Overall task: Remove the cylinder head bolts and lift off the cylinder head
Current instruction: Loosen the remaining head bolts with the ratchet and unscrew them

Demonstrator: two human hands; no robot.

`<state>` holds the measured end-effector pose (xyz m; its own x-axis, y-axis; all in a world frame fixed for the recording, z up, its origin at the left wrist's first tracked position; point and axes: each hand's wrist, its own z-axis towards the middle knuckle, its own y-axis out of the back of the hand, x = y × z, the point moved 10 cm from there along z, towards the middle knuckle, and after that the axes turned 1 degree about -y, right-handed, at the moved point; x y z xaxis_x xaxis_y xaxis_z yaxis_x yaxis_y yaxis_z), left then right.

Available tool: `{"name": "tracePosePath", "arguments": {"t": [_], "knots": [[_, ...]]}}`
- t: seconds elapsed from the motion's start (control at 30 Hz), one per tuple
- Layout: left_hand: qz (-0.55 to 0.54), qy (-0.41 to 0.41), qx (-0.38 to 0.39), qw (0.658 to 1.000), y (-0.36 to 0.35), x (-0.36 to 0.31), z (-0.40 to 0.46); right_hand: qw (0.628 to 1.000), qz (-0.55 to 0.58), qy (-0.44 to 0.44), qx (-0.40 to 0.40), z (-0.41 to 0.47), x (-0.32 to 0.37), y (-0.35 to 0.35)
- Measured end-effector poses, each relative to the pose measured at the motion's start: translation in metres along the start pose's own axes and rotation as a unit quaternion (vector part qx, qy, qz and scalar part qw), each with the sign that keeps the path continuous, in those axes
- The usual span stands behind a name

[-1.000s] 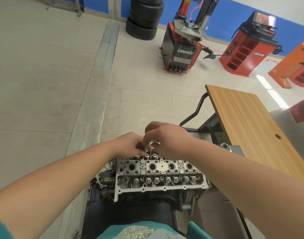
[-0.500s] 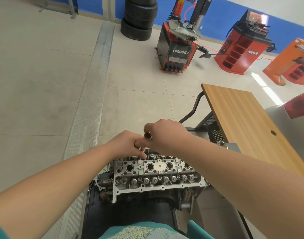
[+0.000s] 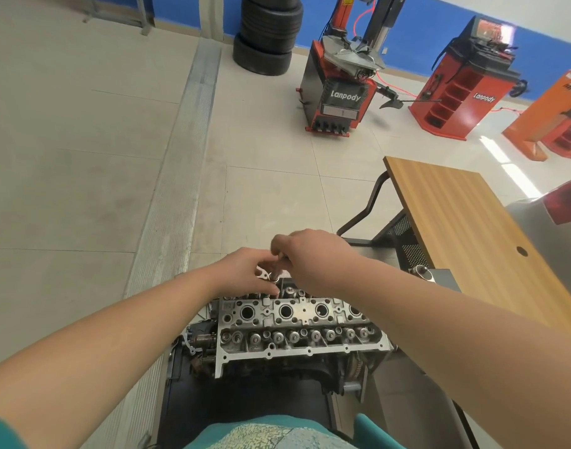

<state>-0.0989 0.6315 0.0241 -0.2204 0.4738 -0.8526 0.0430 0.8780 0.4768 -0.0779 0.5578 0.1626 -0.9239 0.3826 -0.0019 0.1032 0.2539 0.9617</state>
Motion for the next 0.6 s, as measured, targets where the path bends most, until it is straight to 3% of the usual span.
{"name": "tracePosePath", "arguments": {"t": [0.13,0.27,0.47,0.6], "knots": [[0.025,0.003,-0.013,1.0,0.002,0.001,0.002,0.992,0.073,0.102,-0.002,-0.011,0.016,0.011],[0.051,-0.007,-0.032,0.998,0.003,-0.006,0.006,0.999,-0.001,-0.015,-0.037,0.0,0.002,0.012],[0.023,0.001,0.019,1.0,-0.006,0.0,0.001,0.995,0.047,0.085,-0.009,-0.009,0.012,0.013],[0.066,-0.015,-0.003,0.998,-0.001,-0.006,0.005,1.0,0.002,-0.013,-0.008,-0.001,0.0,0.007]]}}
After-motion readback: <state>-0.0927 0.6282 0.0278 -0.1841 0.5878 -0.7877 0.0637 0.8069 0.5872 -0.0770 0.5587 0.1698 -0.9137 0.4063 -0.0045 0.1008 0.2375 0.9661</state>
